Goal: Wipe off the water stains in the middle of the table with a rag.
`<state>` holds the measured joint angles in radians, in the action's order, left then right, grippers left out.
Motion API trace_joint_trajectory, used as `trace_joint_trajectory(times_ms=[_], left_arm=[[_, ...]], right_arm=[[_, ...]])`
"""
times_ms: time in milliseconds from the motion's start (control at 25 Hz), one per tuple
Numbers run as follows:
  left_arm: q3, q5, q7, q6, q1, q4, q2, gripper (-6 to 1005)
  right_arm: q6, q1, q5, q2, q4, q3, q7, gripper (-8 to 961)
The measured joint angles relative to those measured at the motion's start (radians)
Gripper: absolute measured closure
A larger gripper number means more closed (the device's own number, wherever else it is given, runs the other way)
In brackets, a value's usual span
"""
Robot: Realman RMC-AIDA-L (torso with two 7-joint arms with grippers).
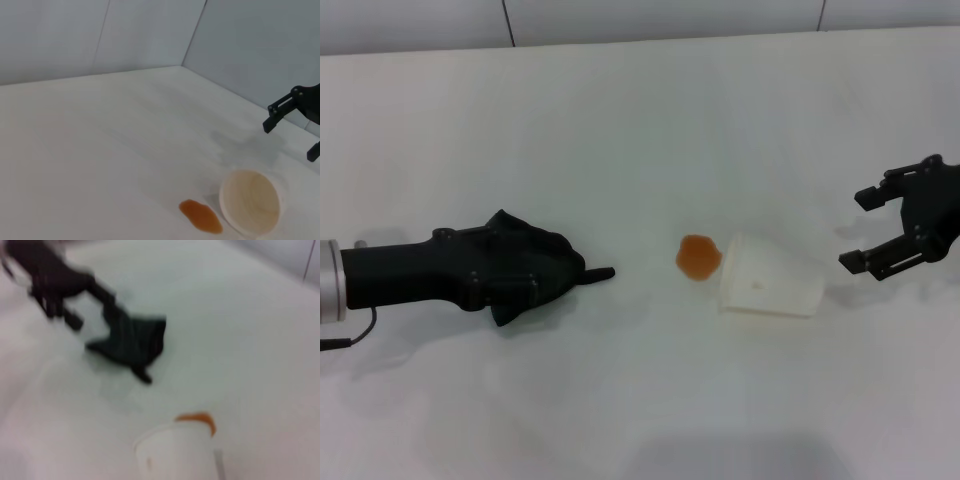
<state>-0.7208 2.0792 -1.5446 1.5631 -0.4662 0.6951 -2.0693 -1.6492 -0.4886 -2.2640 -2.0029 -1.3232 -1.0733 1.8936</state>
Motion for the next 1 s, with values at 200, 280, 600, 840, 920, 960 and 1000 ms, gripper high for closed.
trace_joint_trajectory(times_ms=[200, 280, 600, 840, 920, 960, 1000], left_arm=[[0.002, -0.003, -0.001, 0.002, -0.001, 0.004, -0.001, 146], [0.004, -0.003, -0.002, 0.002, -0.003, 0.005, -0.001, 147], [0.007, -0.008, -0.005, -0.001, -0.01, 0.006, -0.004, 148], [0.008, -0.017, -0.006, -0.002, -0.012, 0.002, -0.005, 150], [0.008, -0.017, -0.006, -0.003, -0.014, 0.002, -0.005, 150], [0.008, -0.017, -0.006, -0.003, -0.015, 0.001, -0.005, 150], [0.008, -0.017, -0.006, -0.003, -0.016, 0.001, -0.005, 150]], right_arm=[[-0.083, -0.086, -0.085, -0.005, -0.046, -0.088, 0.078, 110], [-0.105, -0.111, -0.083, -0.006, -0.055, -0.094, 0.092, 111], [-0.046, -0.139, -0.077, -0.012, -0.031, -0.151, 0.143, 117], [0.041, -0.136, -0.08, -0.013, 0.029, -0.232, 0.177, 121], [0.049, -0.136, -0.078, -0.013, 0.042, -0.234, 0.183, 123], [0.052, -0.136, -0.076, -0.013, 0.047, -0.234, 0.186, 123], [0.057, -0.136, -0.076, -0.013, 0.052, -0.234, 0.189, 124]])
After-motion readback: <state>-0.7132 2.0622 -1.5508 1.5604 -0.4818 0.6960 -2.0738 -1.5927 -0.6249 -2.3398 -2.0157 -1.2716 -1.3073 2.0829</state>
